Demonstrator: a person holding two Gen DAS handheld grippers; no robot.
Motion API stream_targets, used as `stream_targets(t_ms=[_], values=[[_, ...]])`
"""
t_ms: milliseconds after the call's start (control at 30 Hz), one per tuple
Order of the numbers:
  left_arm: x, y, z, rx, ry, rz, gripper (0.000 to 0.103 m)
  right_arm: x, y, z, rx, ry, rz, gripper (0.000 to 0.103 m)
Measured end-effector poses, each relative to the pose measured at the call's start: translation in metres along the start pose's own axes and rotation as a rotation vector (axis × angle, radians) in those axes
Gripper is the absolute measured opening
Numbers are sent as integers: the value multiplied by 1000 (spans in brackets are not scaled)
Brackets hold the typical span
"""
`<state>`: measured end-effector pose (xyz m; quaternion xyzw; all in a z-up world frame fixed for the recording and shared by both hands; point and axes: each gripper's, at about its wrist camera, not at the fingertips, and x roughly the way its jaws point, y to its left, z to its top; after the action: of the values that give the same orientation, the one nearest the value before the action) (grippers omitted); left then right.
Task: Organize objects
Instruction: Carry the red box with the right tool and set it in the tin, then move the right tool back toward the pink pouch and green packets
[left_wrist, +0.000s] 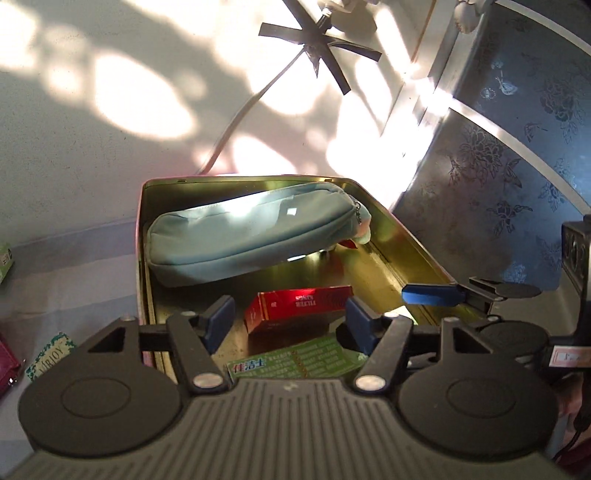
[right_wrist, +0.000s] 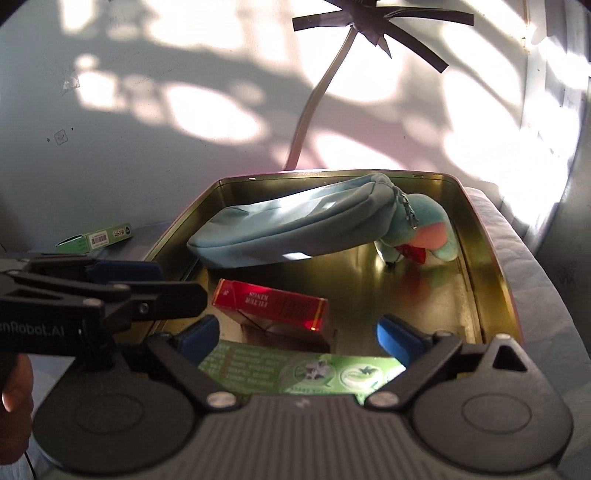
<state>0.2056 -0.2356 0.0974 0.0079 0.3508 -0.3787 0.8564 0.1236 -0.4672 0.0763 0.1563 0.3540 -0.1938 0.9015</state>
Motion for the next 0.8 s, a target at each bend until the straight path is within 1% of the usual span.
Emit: stream_targets(t_ms=[100,200,267,333,433,533,600,667,733,767,800], values=[[-25,-17,-14,48,-48,2,68,-32,1,-22,22,-78,-8,96],[-50,-34,-31,102,-95,19,69,-67,3,-50,56,-170,-16,96],[-63,-44,-44,137,-116,46,70,-85,6,-72,78,-220,-20,96],[-73,-51,-58,161,-127,74,70,-99,5,-94,126,-255,-14,96],[-82,-51,-78,168,-128,116,72,-115,-2,-124,227,-280,26,96],[-87,-45,-97,159,-115,163,72,-124,-5,-146,284,-300,27,96],[-87,-39,-108,161,-105,205,72,-128,-4,-157,299,-299,22,94],[-89,-34,-118,176,-108,258,72,-130,3,-164,286,-302,1,89],[-93,-26,-126,175,-108,297,72,-129,11,-166,265,-297,-3,86],[-94,-23,-128,170,-107,312,72,-127,16,-167,256,-294,-2,79],[-95,-19,-131,169,-108,329,73,-125,21,-167,246,-289,-1,75]])
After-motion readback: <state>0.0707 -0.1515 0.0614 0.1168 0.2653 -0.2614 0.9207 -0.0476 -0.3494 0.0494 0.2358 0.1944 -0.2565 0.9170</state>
